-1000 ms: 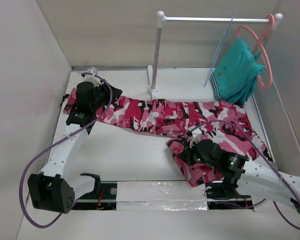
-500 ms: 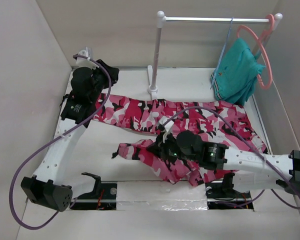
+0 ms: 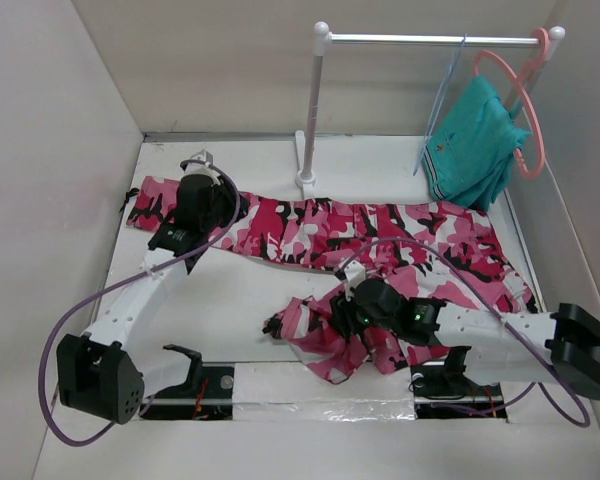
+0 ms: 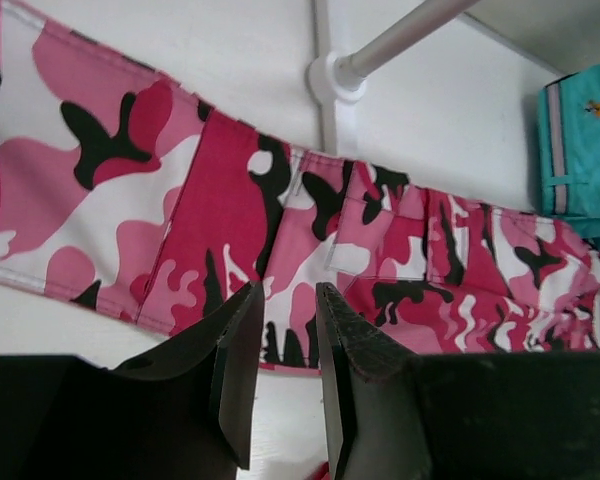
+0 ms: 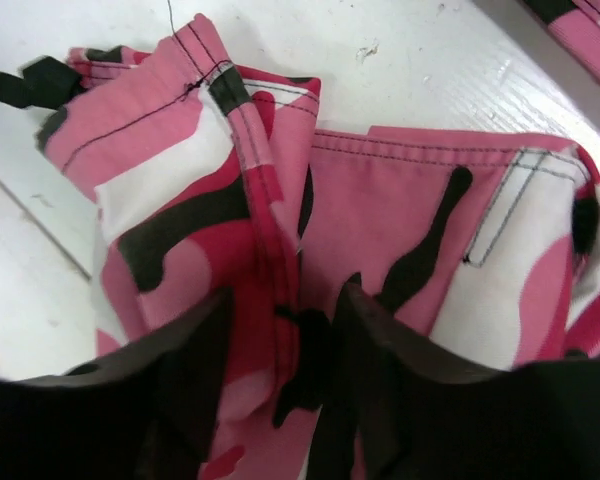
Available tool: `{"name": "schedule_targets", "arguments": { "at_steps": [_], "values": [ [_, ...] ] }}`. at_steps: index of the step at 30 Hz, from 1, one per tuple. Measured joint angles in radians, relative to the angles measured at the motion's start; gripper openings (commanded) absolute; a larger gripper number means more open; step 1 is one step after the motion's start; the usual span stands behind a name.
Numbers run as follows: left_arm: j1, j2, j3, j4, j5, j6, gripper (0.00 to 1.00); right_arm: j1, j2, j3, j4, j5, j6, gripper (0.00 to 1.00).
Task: Place the trousers on the hanger
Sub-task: Flatten out the trousers at the center of the board, then fold the trousers at the center of the board.
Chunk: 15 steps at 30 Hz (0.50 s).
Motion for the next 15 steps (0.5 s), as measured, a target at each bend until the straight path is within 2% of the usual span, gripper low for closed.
{"name": "schedule_targets", "arguments": {
  "at_steps": [3,6,8,9,10,11,15],
  "values": [
    [-0.066,0.002,-0.023,-0.005,-0.053,-0.016,0.25,0.0,-0.092,0.027,-0.085,0.007,-0.023,0.58],
    [-0.215,0.036,0.024,-0.012,-0.132,-0.021,0.25,0.0,-0.211,0.064,-0.114,0.009,-0.05,0.58],
    [-0.288,0.059,0.062,-0.002,-0.167,-0.024,0.25,0.0,-0.249,0.092,-0.106,-0.004,-0.069,0.52],
    [-0.308,0.06,0.068,0.004,-0.172,-0.027,0.25,0.0,-0.25,0.103,-0.101,-0.01,-0.074,0.42],
    [-0.317,0.056,0.068,0.005,-0.18,-0.031,0.25,0.0,-0.24,0.113,-0.096,-0.014,-0.083,0.03],
    [-0.322,0.05,0.061,0.01,-0.192,-0.033,0.25,0.0,-0.224,0.122,-0.097,-0.015,-0.092,0.0],
    [-0.419,-0.05,-0.072,0.005,-0.298,-0.055,0.19,0.013,-0.171,0.127,-0.128,0.003,-0.09,0.0]
  ]
}}
